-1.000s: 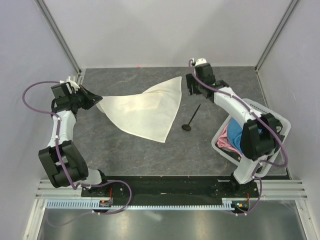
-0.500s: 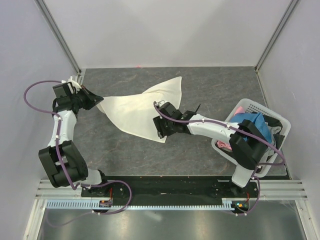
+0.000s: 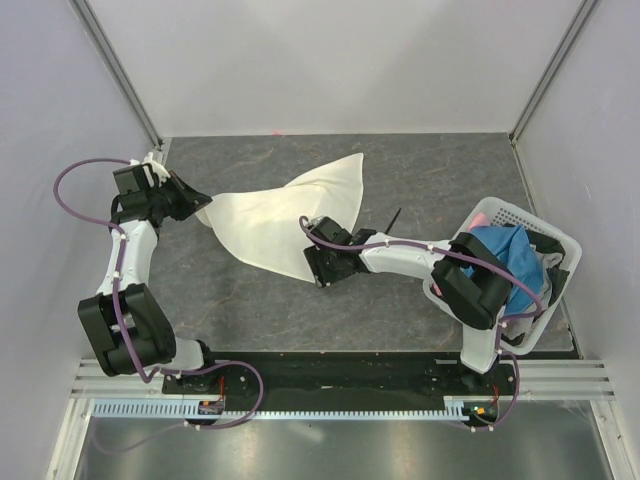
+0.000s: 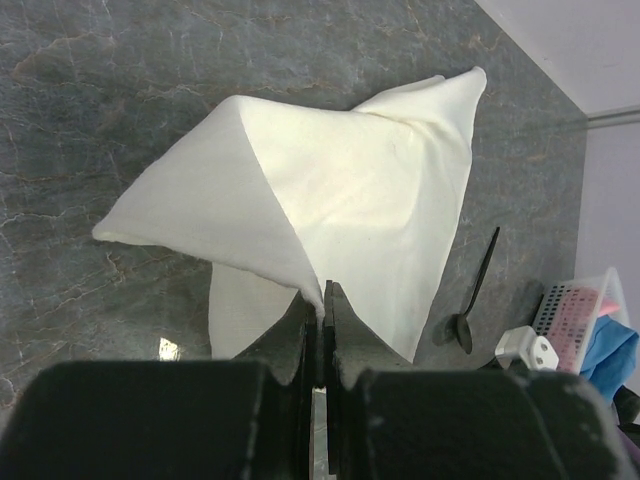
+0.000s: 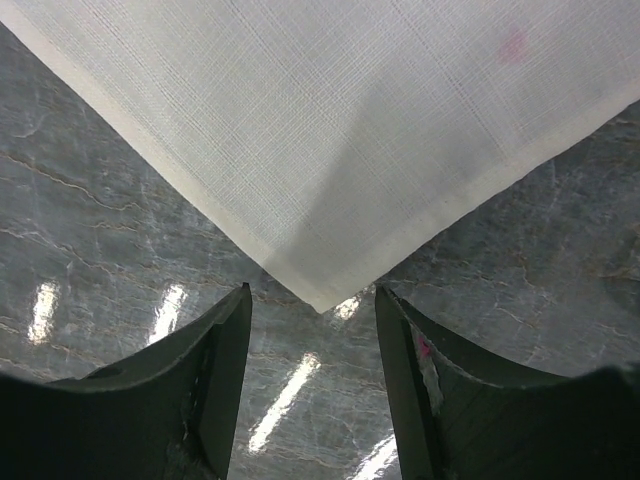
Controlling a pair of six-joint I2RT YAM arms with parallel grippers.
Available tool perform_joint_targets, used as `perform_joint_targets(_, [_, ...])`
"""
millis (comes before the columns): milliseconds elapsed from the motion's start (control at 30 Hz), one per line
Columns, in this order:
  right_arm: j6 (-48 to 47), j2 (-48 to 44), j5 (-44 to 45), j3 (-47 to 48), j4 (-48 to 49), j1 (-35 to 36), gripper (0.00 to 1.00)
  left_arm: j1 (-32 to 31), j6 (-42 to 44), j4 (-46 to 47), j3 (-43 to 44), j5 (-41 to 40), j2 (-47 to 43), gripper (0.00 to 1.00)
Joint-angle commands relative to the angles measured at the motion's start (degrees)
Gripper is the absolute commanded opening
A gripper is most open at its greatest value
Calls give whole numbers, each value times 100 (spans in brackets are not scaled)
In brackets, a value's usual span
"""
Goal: Fold the napkin, place the utensils inside, and roll it up
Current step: Flatten the napkin out
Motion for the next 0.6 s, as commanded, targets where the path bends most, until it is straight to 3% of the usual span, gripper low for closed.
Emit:
perform_joint_targets(0, [129,99,141,95,-66,63,60,-29,227,1,209,-3,-176,2])
perform_joint_targets(200, [129,319,308,183,-163,99,58,-47,227,1,218,32,-176,2])
perform_joint_targets(400, [164,469,397,157,-303,116,46,-47,227,-26,227,40,-176,2])
perform_joint_targets(500, [59,513,318,148,-295,107,36,-56,227,-17,227,32,-185,2])
perform_joint_targets(533, [24,521,256,148,-251,116,25,-64,227,-34,227,32,-185,2])
perform_joint_targets(567, [-11,521,238,157,-233,116,21,-108,236,-43,235,-47,-194,2])
